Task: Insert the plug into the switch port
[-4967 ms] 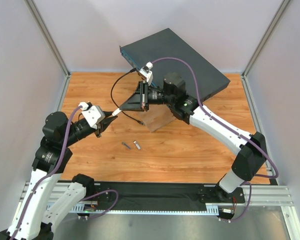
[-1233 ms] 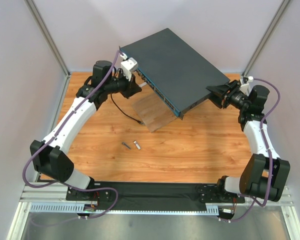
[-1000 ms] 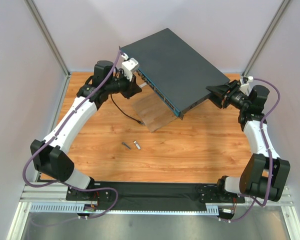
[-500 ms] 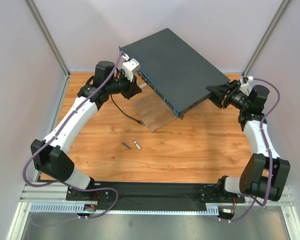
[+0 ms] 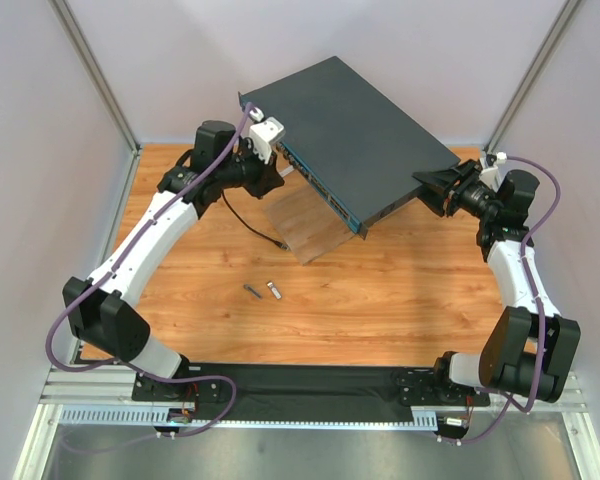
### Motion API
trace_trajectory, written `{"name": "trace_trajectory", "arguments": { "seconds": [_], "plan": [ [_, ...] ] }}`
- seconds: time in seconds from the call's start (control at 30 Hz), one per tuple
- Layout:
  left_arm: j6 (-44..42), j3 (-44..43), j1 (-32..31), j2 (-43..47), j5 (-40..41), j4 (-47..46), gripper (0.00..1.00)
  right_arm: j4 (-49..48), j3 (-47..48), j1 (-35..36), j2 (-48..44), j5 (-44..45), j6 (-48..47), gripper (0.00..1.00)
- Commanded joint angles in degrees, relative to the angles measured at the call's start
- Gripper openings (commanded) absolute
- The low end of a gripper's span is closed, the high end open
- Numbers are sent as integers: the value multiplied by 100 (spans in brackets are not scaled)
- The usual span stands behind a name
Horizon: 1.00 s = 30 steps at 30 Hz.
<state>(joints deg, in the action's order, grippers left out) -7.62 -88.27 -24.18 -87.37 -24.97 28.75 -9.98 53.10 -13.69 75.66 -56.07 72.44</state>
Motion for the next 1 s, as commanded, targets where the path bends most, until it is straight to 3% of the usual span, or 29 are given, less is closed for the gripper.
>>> {"name": "trace_trajectory", "arguments": {
  "seconds": [0.0, 0.7, 0.97],
  "plan": [
    [-178, -331, -130, -148, 317, -520, 0, -409, 288, 104, 107, 352, -785, 0],
    [-557, -621, -280, -210, 695, -116, 0, -347, 332, 112, 125, 369, -820, 0],
    [-513, -674, -289, -280, 451, -203, 0, -329, 333, 104, 151, 360, -828, 0]
  ]
}}
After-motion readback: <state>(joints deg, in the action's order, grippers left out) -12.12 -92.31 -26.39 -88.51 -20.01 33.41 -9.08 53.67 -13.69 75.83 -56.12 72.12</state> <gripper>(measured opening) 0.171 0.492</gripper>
